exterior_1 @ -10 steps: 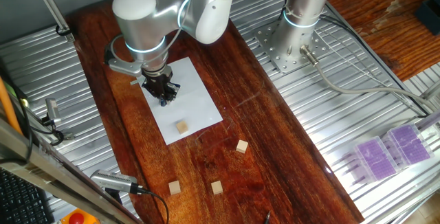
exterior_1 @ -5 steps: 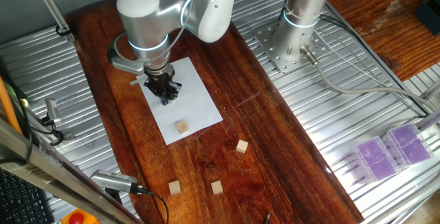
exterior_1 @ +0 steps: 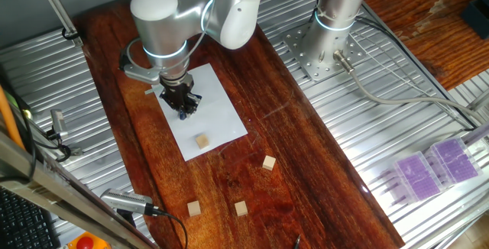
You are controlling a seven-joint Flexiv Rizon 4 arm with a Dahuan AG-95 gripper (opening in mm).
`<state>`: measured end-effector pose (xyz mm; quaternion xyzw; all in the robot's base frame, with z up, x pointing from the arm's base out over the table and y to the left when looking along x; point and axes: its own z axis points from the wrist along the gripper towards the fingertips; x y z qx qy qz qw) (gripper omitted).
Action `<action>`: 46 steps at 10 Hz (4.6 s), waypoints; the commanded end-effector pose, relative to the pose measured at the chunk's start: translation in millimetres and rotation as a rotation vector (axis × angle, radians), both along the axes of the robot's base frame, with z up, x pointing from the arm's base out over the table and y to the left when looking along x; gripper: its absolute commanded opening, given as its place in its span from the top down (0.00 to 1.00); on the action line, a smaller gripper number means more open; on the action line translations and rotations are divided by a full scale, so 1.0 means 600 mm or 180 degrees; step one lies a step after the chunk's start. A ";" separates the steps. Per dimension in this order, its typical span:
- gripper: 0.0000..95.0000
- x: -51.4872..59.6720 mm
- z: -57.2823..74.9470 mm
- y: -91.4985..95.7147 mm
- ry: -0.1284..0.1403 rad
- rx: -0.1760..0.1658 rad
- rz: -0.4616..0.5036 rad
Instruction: Use the correction tape on paper
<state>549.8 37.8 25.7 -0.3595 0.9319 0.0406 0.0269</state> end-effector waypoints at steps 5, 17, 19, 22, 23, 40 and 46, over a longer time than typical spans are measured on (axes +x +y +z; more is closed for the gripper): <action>1.00 0.012 0.004 0.015 0.0010 0.0025 -0.0026; 1.00 -0.014 0.018 -0.018 0.0057 -0.0050 0.0086; 1.00 -0.022 0.014 -0.020 0.0045 -0.0058 0.0091; 1.00 -0.022 0.007 -0.023 0.0037 -0.0072 0.0102; 1.00 -0.023 0.007 -0.023 0.0040 -0.0073 0.0100; 1.00 -0.021 0.026 -0.027 0.0193 -0.0166 0.0092; 1.00 0.005 0.033 -0.010 0.0413 -0.0153 -0.0040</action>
